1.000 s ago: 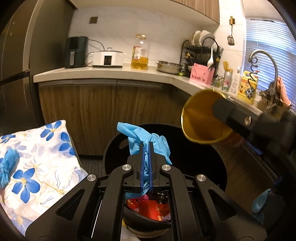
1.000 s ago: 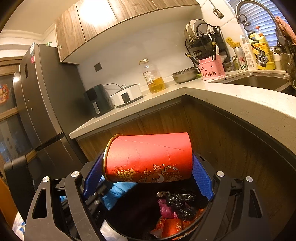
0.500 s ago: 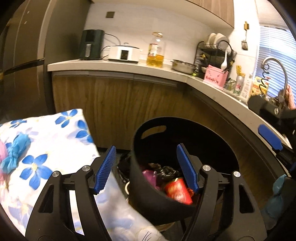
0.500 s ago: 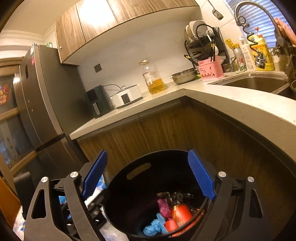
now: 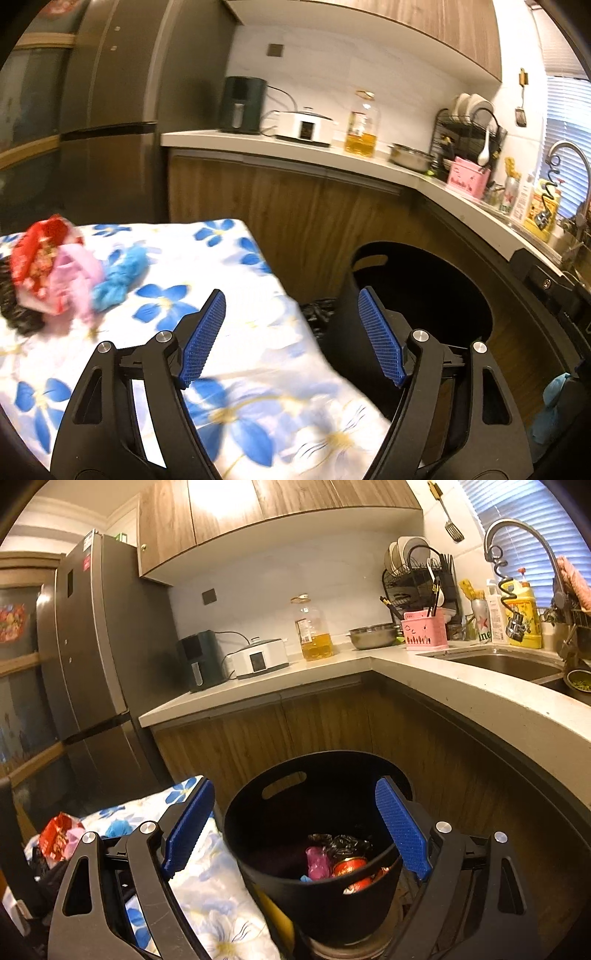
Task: Collect trash
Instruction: 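Move both open tools back over the trash on the table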
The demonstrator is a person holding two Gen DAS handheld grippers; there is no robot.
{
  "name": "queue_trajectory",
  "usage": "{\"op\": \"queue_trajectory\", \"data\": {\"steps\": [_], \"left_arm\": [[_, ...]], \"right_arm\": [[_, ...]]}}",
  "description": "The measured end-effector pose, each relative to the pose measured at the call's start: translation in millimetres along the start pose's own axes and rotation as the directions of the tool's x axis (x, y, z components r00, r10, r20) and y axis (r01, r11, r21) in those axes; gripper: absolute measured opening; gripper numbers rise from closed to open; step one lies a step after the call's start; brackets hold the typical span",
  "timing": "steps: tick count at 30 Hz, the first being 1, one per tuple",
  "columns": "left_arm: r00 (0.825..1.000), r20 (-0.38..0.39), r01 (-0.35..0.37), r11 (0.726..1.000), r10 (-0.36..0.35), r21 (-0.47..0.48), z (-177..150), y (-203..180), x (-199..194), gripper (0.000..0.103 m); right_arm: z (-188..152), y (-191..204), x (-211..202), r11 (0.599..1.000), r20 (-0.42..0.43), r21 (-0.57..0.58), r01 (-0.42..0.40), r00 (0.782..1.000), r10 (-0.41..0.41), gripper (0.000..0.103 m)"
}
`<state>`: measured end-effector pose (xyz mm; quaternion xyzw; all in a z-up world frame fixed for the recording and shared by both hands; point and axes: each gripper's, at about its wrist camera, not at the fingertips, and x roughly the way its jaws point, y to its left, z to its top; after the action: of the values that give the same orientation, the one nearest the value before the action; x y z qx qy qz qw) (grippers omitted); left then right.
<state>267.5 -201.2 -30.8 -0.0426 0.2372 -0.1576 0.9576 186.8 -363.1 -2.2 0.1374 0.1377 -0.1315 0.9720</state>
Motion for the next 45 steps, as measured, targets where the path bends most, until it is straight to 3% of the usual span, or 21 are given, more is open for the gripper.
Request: {"op": "queue_trajectory", "data": {"steps": [14, 25, 37, 45], "left_arm": [[0.991, 0.046, -0.119, 0.991, 0.122, -0.065, -15.4, 59.9, -68.6, 0.073], [0.964, 0.063, -0.248, 0.961, 0.257, -0.118, -26.3, 124.8, -102.7, 0.073], [0.918, 0.044, -0.377, 0.901, 0.394, -0.215, -36.6, 205.8, -122.9, 0.073], [0.883, 0.026, -0.45, 0.859, 0.469, -0.246, -39.8, 245.9, -127.3, 0.073]], "right_arm": [[-23.3, 47.0, -42.0, 0.997, 0.008, -0.058, -0.059, 0.998, 0.059, 0.086], [-46.6, 102.3, -44.9, 0.981, -0.022, -0.085, -0.175, 0.984, 0.174, 0.086], [-75.4, 177.3, -25.9, 0.934, -0.102, -0.149, -0.325, 0.944, 0.312, 0.086], [-96.7, 237.0, -5.3, 0.87, -0.159, -0.198, -0.451, 0.891, 0.425, 0.083]]}}
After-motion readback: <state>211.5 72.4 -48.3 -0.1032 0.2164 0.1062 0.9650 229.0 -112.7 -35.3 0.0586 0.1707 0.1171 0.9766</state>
